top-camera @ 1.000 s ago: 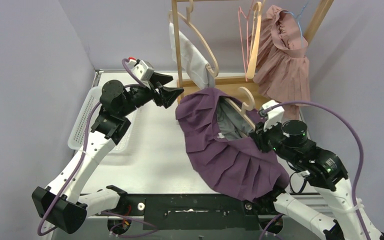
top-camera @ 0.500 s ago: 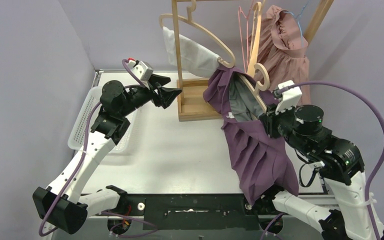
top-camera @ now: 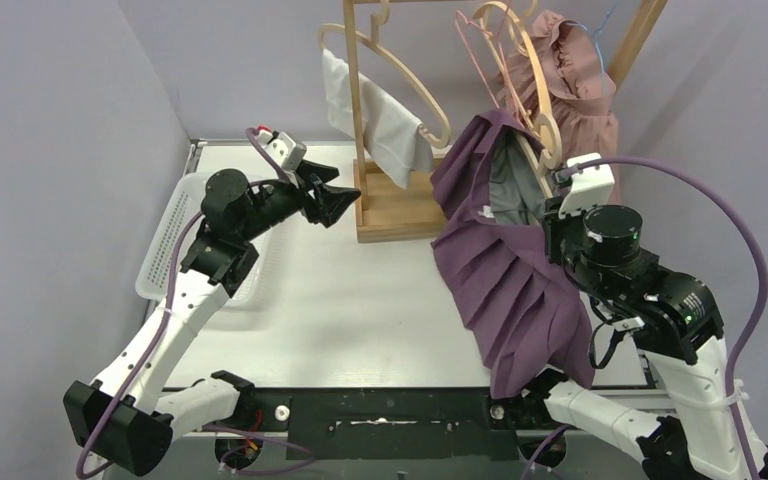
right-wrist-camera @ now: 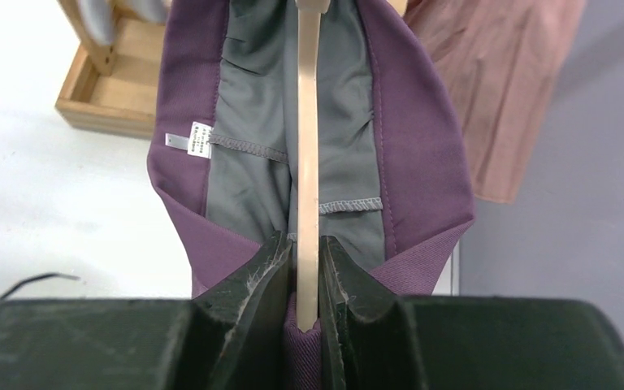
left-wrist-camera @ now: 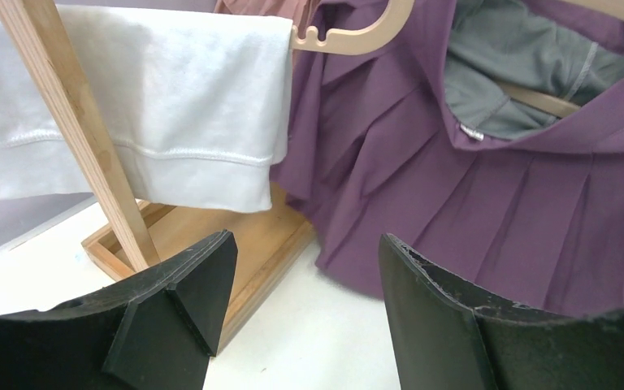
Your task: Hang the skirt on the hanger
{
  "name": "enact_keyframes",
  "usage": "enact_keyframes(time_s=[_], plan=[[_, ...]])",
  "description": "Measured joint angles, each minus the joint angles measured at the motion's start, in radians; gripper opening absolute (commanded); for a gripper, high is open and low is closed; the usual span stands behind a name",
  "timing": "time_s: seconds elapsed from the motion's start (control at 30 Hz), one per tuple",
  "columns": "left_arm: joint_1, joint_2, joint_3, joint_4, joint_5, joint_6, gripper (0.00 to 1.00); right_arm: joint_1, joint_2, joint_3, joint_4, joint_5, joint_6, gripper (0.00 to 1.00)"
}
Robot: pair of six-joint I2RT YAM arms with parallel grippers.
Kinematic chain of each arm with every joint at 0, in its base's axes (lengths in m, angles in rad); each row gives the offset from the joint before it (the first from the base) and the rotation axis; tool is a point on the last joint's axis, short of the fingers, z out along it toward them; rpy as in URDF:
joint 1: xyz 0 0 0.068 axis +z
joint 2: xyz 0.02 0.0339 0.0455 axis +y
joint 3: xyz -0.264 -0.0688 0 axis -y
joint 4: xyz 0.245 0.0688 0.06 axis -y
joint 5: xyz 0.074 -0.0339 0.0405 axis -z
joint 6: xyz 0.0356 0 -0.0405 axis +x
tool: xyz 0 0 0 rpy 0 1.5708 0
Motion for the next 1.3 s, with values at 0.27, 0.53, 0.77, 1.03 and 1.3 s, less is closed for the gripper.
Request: enact_keyframes(time_s=[0.27,0.53,0.77,1.03,1.3], plan=[[0.005,0.0,-0.016,0.001,0.0,-0.016,0.64,-0.002,0.01,0.014,0.034,-0.047,-0.012,0.0],[0.005,-0.008,-0.035,-0.002,0.0,-0.03,0.64,-0.006,0.193,0.1,0.111,-0.165,0.002,0.0],[0.007,-0.066,-0.084,-0.029,-0.002,-0.047,0.64,-0.032,0.41,0.275,0.19,-0.169,0.025,0.0],[0.011,-0.145,-0.124,-0.055,-0.011,-0.068,0.64,-0.124,0.591,0.483,0.281,-0.189,0.073,0.0],[0.011,-0.157,-0.142,-0.072,-0.014,-0.087,0.64,-0.153,0.701,0.574,0.362,-0.268,0.068,0.0]])
